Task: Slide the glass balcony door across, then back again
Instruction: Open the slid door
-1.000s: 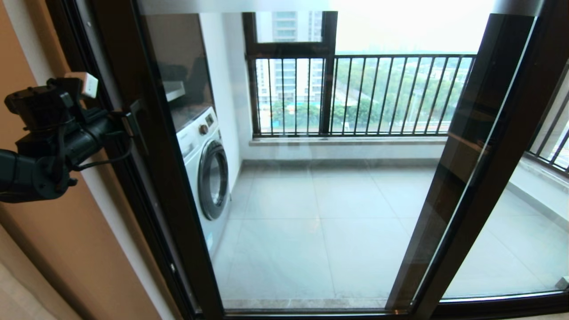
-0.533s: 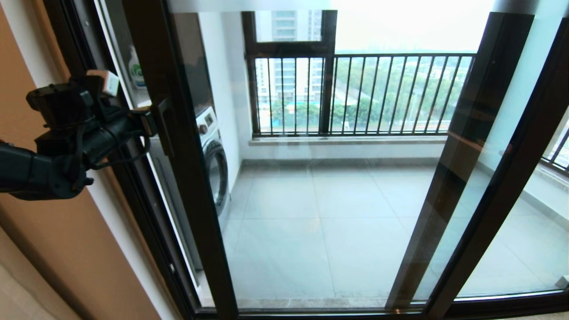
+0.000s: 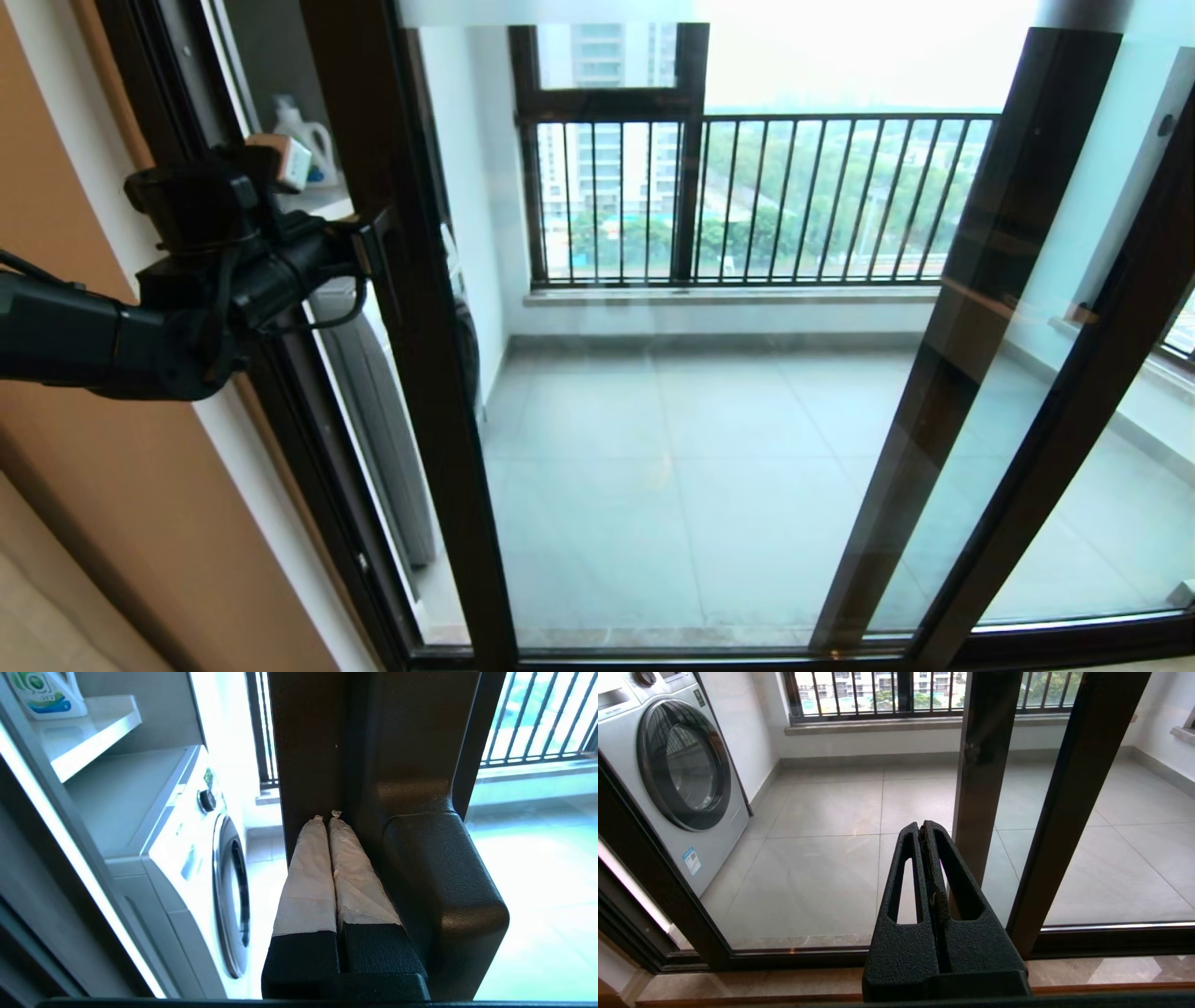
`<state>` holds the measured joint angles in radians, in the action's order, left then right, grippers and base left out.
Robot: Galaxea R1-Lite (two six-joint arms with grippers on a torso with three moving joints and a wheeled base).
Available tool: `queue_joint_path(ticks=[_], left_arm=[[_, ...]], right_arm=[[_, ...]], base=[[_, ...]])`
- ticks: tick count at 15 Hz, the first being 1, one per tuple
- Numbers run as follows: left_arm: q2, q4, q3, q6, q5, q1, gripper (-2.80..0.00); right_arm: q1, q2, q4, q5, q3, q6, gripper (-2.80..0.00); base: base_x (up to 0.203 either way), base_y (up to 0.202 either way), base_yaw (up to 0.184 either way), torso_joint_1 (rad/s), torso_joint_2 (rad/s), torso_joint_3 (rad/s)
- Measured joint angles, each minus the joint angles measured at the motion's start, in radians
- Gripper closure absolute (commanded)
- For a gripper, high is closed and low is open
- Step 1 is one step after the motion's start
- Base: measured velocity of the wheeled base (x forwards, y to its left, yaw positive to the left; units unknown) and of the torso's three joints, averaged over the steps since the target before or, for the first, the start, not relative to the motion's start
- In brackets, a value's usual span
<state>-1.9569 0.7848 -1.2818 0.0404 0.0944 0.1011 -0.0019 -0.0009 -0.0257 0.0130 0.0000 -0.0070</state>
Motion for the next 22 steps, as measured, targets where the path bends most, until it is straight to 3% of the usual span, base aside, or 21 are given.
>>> queue_joint_path(ticks=[10,18,22], left_arm=[[-0.056,0.004,-0.048,0.031,-0.069,0.163,0.00],[-0.119,-0.030,-0.163,0.036,-0.102,0.303,0.00],[-0.136,-0.034,-0.170,0.034,-0.140,0.333,0.00]], right_arm=[[0.000,0.000,0.000,0.000,0.000,0.000,0.00],[0.000,0.000,0.000,-0.001,0.000,0.000,0.00],[0.000,0.000,0.000,0.000,0.000,-0.001,0.00]], base=[[0.000,0.000,0.000,0.000,0.00,0.000],[0.000,0.000,0.000,0.000,0.00,0.000],[0.000,0.000,0.000,0.000,0.00,0.000]])
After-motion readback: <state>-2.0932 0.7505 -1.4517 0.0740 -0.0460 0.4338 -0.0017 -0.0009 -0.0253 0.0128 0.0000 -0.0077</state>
